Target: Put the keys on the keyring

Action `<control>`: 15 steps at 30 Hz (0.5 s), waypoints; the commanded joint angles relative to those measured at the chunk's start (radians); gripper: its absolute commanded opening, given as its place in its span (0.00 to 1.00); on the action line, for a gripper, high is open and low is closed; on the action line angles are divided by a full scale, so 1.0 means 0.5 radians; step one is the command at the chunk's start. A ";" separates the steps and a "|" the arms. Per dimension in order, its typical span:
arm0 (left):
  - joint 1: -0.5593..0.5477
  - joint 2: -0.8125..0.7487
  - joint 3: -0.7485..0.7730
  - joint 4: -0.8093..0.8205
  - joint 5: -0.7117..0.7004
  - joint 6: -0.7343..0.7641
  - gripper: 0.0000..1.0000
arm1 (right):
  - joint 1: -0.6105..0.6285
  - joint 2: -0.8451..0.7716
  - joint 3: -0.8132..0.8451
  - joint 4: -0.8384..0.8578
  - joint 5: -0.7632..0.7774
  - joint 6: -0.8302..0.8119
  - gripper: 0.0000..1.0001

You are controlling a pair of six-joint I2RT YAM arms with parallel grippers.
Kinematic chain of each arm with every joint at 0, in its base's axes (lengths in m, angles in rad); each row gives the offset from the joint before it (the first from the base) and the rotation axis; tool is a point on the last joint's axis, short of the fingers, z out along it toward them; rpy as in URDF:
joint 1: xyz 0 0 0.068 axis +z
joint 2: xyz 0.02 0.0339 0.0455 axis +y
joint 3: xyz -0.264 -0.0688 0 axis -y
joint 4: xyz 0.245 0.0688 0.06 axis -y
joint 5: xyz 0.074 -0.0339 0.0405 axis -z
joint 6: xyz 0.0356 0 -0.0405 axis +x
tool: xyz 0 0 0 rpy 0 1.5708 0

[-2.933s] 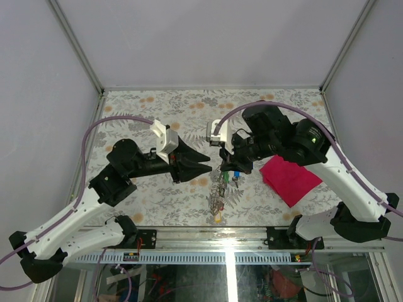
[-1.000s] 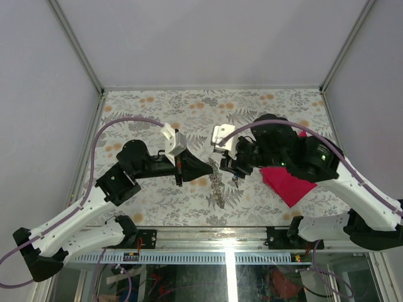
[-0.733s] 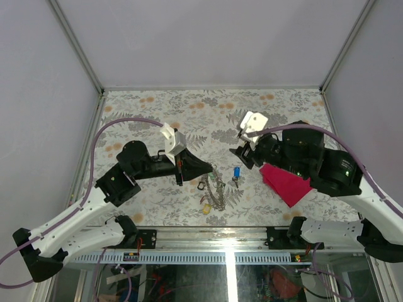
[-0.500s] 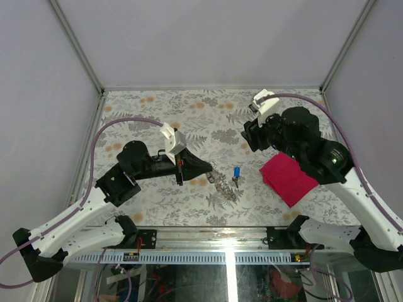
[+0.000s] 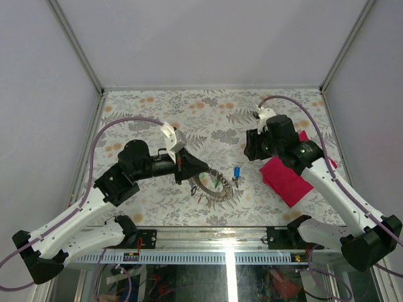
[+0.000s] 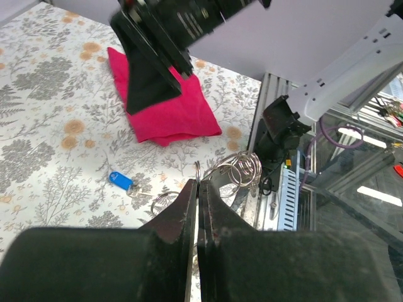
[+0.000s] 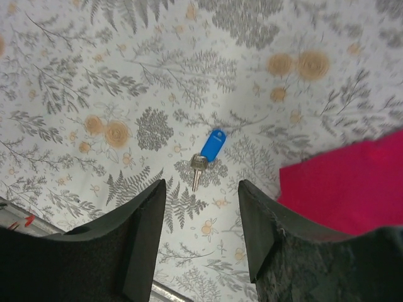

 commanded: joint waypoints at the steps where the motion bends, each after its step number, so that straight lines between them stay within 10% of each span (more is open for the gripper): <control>1: 0.131 0.007 0.028 0.123 0.034 -0.069 0.00 | -0.045 0.036 -0.217 0.266 -0.139 0.246 0.57; 15: 0.261 -0.010 -0.018 0.100 0.059 -0.041 0.00 | -0.046 0.165 -1.088 1.092 -0.221 0.977 0.54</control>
